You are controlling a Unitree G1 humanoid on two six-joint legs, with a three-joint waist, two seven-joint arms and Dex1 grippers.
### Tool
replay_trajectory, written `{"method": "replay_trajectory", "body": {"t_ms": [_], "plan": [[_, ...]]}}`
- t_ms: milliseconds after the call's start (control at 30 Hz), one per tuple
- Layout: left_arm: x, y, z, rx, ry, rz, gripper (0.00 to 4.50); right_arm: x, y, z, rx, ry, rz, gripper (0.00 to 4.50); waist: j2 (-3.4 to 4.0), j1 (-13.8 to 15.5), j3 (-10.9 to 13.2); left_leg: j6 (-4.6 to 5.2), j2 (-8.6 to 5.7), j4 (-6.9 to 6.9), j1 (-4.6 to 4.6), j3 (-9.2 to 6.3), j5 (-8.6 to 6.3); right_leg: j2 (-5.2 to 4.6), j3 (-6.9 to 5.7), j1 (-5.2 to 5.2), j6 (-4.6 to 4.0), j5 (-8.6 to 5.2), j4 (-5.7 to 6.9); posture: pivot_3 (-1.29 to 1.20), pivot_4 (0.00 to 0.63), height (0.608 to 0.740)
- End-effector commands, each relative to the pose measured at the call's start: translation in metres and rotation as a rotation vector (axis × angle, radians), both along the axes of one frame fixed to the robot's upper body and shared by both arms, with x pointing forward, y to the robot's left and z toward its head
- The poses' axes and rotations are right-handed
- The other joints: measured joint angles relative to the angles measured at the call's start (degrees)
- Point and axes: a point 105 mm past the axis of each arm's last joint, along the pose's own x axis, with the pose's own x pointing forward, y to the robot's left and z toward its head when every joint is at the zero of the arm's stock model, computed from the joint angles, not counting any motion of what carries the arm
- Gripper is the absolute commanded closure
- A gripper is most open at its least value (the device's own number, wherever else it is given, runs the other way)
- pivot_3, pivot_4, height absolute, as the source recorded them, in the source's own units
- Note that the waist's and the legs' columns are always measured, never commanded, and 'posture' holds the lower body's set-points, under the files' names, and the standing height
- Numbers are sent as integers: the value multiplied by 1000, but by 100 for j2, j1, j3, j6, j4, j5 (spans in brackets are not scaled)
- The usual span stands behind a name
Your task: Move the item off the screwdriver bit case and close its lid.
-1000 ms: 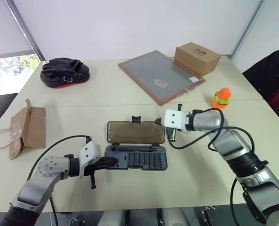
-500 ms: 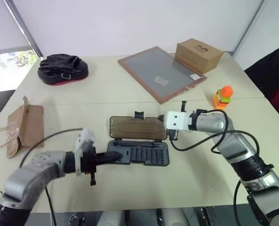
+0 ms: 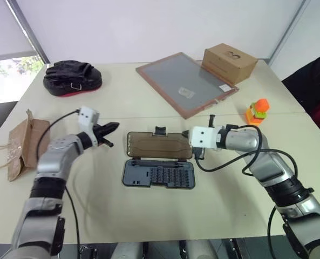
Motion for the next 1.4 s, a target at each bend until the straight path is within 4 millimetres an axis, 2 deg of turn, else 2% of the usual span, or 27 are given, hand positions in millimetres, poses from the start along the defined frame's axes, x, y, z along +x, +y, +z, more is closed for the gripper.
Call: {"method": "replay_trajectory", "body": {"t_ms": [33,200,400,500,667,733,833,933,1000,1033,1067,1200,1400], "plan": [[4,-19,-1,7,1,-144,4500,5,3,18,30,-61,-5,4445,-3,-10,2,0,0,0,0,1,0,0,0,0,0,0,1,0,150,740],[4,-36,3,-71,50,-288,4500,6,4,17,27,-54,-2,4445,-8,-51,5,7,3,0,0,3,-4,3,0,-4,0,0,5,0,150,740],[0,-39,1,-81,102,-364,4500,3,8,17,34,-37,5,4445,-9,-32,5,14,3,1,-1,3,-7,3,1,-5,1,0,5,0,150,740],[-3,-39,-2,-80,124,-384,4500,0,9,16,42,-19,2,3542,-9,-26,6,15,3,1,-1,2,-7,3,0,-5,1,0,6,0,150,740],[-1,-37,-2,-89,129,-373,4500,-5,9,15,29,2,0,922,-9,-21,6,15,3,1,-2,1,-7,3,1,-5,1,0,6,0,150,740],[1,-35,-1,-86,123,-362,4500,-8,8,18,32,14,-8,42,-9,-19,6,17,3,1,-2,1,-9,3,0,-5,1,0,6,0,150,740],[2,-34,1,-85,116,-358,4500,-21,14,44,252,144,-20,42,-10,-15,6,20,3,2,-4,0,-10,2,0,-6,1,0,6,0,150,740],[2,-33,10,-109,105,-378,4500,-44,14,90,575,359,39,42,-9,-26,7,21,4,2,-6,-2,-11,1,1,-9,1,0,9,0,150,740],[0,-36,23,-156,98,-416,4500,-63,7,118,732,479,125,42,-9,-8,8,23,4,2,-10,-8,-12,-1,0,-13,1,1,11,0,150,740],[-2,-38,30,-178,96,-443,4500,-68,2,125,769,498,140,42,-9,-6,7,24,4,3,-14,-9,-13,-2,-1,-15,0,1,10,0,150,740],[-5,-41,36,-193,96,-477,4500,-70,-2,130,796,503,140,42,-11,5,7,25,4,2,-15,-11,-13,-2,-1,-15,0,1,10,0,150,740],[-32,-53,47,-169,123,-647,4500,-55,-19,129,866,477,10,42,-11,-10,7,29,0,2,-32,-18,-17,-9,-7,-25,-1,1,6,0,150,740],[-101,-64,44,12,206,-926,4500,-40,-34,129,987,466,-84,42,3,-56,5,8,7,-1,-64,6,-4,-13,19,-78,0,1,20,0,150,740]]}}
